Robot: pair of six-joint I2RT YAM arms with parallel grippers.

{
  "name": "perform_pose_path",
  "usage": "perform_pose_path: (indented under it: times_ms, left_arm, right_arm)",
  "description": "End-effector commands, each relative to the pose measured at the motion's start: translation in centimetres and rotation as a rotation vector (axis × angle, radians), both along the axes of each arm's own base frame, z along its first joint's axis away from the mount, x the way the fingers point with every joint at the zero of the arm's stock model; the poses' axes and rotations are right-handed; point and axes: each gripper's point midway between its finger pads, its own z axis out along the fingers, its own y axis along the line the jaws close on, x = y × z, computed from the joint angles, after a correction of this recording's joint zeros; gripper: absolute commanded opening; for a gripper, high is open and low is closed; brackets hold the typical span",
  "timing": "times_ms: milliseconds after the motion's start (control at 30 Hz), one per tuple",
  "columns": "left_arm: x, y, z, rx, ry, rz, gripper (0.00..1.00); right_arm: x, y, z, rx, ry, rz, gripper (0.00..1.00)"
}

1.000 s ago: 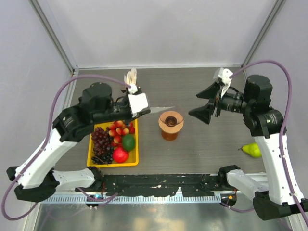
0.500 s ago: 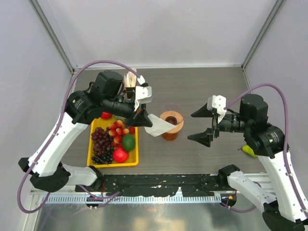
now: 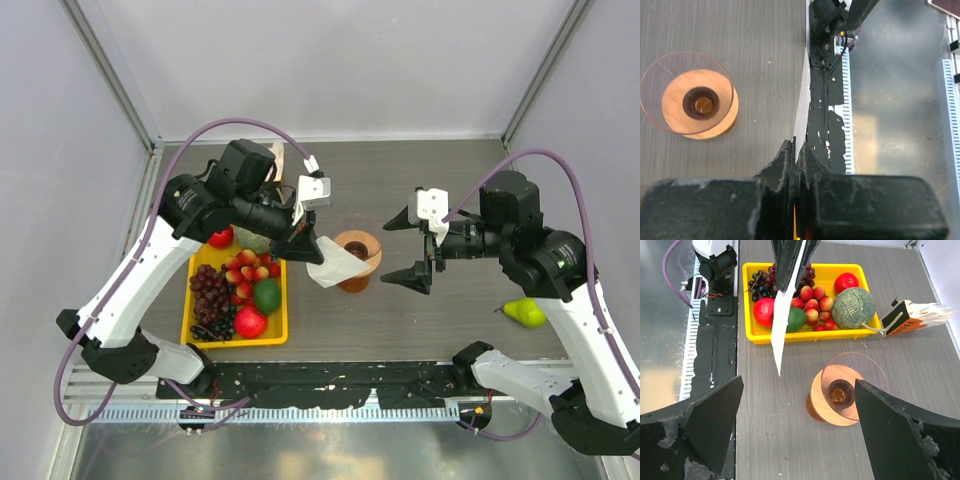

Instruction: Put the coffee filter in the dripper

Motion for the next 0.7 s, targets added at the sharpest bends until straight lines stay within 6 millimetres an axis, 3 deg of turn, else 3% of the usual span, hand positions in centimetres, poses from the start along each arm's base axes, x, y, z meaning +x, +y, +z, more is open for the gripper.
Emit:
perform_pose_path:
  times_ms: [0,133,233,433,500,633,667]
  left_arm:
    - [-0.2,-1.2,2.3,-0.113,-0.033,-0.03,0.0]
    - [-0.1,-2.0,1.9,-0.118,-0.032,-0.075,0.0]
    - [-0.1,-2.3,1.7,-0.102,-0.081,-0.111,0.0]
    - [-0.6,-2.2,2.1,-0.057,-0.064,-0.173,0.0]
    - [-0.6,-2.5,2.7,-0.083,-0.09,-0.159,0.0]
    - [-0.6,-2.8,3.6,-0.121,-0.123,-0.138,0.0]
    - [-0.5,-2.9,3.5,-0.116,-0.116,-0.137,0.0]
  right_arm:
    - [0.1,0.7,1.6,0.079,-0.053,0.006,1.0]
    - [0.4,1.9,0.5,0.089,-0.023,0.05,0.88]
    - [2.1,2.5,0.3,0.061,-0.035,0.03,0.83]
    - [1.4,4.1,3.8,0.152,0.139,0.038,0.75]
    - [1.7,4.5,3.8,0.164,0.178,0.002,0.72]
    - [0.8,4.9,3.1,0.146,0.252,0.015,0.52]
    - [1.0,5.0,2.8,0.144,0.247,0.005,0.43]
